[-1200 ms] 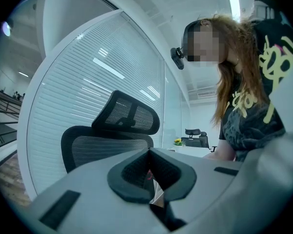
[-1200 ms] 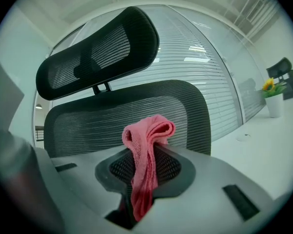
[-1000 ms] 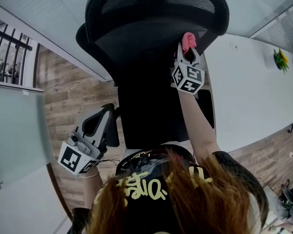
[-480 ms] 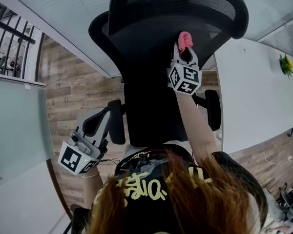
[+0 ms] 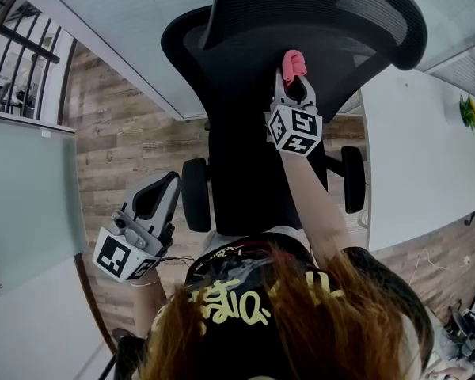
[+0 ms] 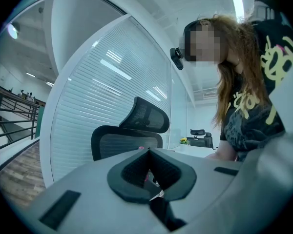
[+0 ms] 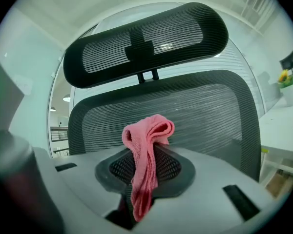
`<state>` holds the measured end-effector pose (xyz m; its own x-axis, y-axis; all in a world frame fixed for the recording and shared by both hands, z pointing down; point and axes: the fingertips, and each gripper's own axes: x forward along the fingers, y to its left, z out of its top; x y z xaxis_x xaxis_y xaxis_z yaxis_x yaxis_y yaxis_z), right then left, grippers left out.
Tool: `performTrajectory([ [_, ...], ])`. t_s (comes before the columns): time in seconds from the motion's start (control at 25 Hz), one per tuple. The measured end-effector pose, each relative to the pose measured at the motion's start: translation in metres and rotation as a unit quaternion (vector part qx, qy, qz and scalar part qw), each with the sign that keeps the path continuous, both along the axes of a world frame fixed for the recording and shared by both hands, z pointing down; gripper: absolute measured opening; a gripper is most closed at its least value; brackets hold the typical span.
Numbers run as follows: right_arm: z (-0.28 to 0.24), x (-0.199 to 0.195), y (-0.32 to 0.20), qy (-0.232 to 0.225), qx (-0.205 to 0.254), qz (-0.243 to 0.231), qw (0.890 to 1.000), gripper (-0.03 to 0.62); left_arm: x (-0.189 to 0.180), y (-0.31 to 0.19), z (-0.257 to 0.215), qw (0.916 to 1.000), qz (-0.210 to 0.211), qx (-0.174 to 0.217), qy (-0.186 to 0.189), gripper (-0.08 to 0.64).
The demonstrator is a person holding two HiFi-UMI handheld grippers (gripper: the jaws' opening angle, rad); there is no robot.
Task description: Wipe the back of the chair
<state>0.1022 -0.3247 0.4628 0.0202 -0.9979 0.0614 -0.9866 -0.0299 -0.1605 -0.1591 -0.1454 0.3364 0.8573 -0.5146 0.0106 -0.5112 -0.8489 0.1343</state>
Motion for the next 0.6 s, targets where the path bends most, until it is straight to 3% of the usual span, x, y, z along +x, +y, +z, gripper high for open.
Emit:
performTrajectory([
  [0.6, 0.003, -0.067, -0.009, 0.002, 0.000, -0.040, 0.999, 0.067, -0.030, -0.003, 0.007, 1.0000, -0.002, -0.005, 0.006, -0.008],
])
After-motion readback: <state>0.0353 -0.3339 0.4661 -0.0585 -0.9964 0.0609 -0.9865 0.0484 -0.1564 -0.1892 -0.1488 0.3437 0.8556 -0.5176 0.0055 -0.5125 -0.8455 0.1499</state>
